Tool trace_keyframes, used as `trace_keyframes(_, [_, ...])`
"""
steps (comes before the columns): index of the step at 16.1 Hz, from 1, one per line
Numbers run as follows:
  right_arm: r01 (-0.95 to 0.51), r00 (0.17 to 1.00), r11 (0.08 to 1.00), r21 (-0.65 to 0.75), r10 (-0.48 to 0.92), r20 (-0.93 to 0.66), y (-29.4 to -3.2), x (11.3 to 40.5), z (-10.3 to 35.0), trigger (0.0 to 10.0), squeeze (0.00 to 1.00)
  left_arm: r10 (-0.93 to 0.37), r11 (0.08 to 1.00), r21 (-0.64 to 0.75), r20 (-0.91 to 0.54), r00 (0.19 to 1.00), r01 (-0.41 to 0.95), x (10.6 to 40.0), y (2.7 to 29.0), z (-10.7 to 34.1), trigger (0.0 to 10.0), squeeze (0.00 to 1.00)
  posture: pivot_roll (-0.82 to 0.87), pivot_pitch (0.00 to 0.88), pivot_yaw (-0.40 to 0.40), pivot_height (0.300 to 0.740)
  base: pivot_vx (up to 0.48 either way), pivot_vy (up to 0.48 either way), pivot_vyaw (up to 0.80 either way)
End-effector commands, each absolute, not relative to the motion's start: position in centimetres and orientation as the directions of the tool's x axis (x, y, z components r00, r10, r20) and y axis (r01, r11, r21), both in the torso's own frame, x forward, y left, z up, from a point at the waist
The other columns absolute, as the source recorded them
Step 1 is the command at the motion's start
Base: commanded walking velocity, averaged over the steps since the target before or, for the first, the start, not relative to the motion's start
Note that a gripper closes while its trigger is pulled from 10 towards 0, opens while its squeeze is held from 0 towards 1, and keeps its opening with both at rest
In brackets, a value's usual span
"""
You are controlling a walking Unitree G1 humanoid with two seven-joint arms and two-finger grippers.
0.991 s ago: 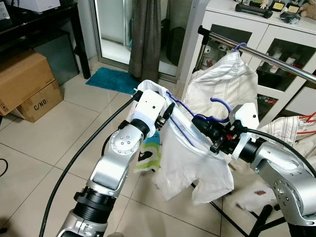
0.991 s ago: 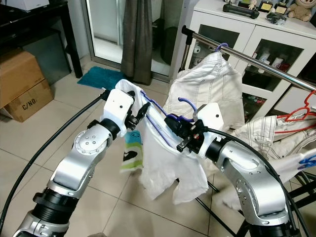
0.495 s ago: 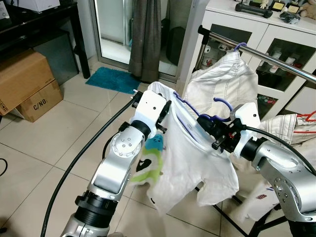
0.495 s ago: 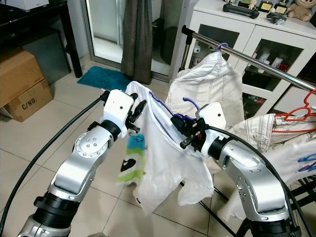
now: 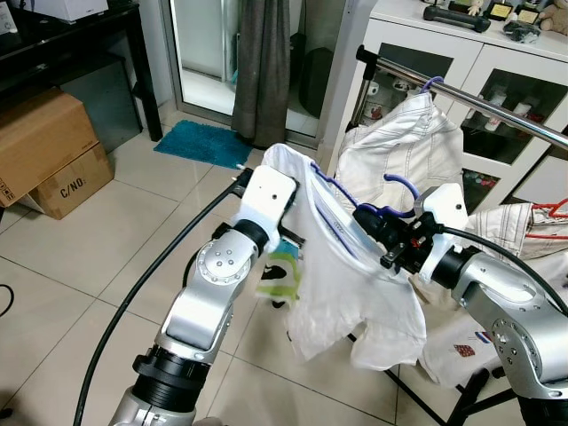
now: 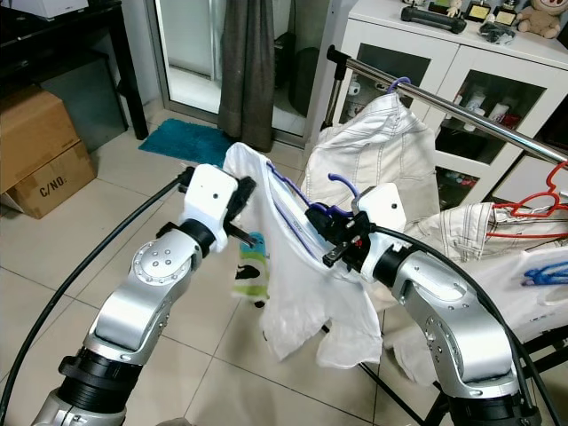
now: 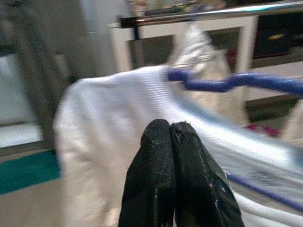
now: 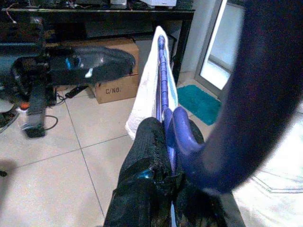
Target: Hang hanger
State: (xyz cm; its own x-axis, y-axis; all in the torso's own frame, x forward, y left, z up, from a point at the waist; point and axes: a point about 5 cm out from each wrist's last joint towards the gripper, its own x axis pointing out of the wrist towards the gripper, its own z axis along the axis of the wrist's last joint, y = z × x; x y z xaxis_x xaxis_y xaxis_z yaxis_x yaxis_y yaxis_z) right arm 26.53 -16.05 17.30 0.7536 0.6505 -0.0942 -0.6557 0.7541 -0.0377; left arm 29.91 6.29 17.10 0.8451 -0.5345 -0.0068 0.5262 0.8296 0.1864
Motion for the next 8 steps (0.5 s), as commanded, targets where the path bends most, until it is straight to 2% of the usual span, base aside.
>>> trace_keyframes(1, [-0.644, 0.765, 0.763, -0.06, 0.642, -0.043, -16.6, 26.6, 18.4, 10.0, 0.0, -0.598, 0.791, 0.157, -0.002, 0.801, 0.591, 29.2, 5.2, 17.3, 10.0, 1.0, 0.02, 0.0, -0.088, 0.74, 0.0, 0.0, 0.0])
trace_keyframes(4, [-0.641, 0.767, 0.765, -0.055, 0.64, -0.039, -16.6, 26.6, 18.4, 10.0, 0.0, -0.599, 0.788, 0.162, -0.016, 0.8, 0.594, 29.0, 5.0, 17.1, 10.0, 1.0, 0.02, 0.0, -0.083, 0.74, 0.0, 0.0, 0.0])
trace_keyframes(8, [-0.659, 0.752, 0.751, -0.04, 0.657, -0.042, -16.6, 26.4, 18.3, 10.0, 0.0, -0.497, 0.835, 0.262, -0.02, 0.867, 0.484, 30.1, 6.3, 17.2, 10.0, 1.0, 0.02, 0.0, -0.086, 0.74, 0.0, 0.0, 0.0])
